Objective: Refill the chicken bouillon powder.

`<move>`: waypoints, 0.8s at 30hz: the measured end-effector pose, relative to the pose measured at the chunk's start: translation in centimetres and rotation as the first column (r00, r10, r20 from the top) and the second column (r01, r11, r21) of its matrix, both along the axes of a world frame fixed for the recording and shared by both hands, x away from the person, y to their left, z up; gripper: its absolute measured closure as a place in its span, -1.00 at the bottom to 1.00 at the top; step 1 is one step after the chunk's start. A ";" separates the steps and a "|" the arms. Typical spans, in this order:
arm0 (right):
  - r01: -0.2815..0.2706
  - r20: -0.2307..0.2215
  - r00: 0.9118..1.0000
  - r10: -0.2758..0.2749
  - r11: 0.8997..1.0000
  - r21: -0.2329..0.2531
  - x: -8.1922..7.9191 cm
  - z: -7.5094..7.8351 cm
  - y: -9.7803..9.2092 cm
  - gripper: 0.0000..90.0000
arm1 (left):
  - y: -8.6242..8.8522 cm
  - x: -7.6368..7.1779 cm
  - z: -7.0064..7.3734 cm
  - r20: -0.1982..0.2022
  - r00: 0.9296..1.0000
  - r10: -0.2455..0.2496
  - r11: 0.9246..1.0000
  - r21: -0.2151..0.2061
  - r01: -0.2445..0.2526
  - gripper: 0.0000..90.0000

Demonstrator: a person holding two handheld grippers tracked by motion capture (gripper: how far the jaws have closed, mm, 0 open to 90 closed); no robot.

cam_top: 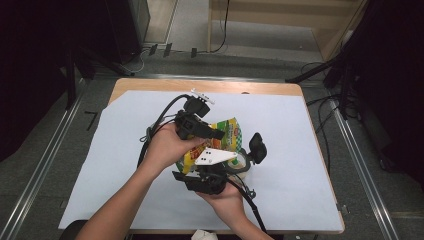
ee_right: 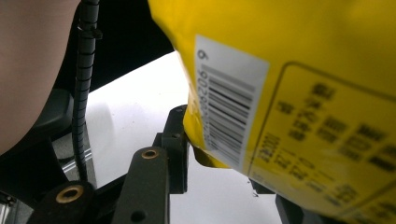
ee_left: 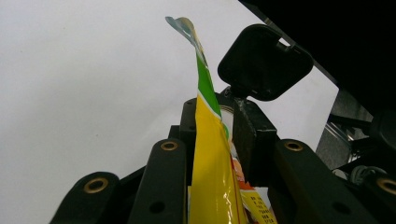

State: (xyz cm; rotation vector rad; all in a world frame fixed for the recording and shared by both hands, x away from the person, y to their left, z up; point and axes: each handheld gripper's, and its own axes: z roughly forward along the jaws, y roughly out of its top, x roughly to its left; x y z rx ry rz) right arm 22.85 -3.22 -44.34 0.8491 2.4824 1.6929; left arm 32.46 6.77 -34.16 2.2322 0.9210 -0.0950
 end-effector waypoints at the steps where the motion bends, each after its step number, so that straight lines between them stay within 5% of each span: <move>1: 0.001 -0.002 1.000 -0.001 1.000 0.000 0.0 0.0 0.0 0.47 | 0.0 0.1 0.0 -0.002 1.000 -0.003 1.000 0.000 0.003 0.66; 24: 0.003 0.008 1.000 -0.003 1.000 -0.008 -0.1 0.1 0.0 0.47 | 0.0 -0.2 0.1 0.017 1.000 -0.006 1.000 0.002 0.006 0.66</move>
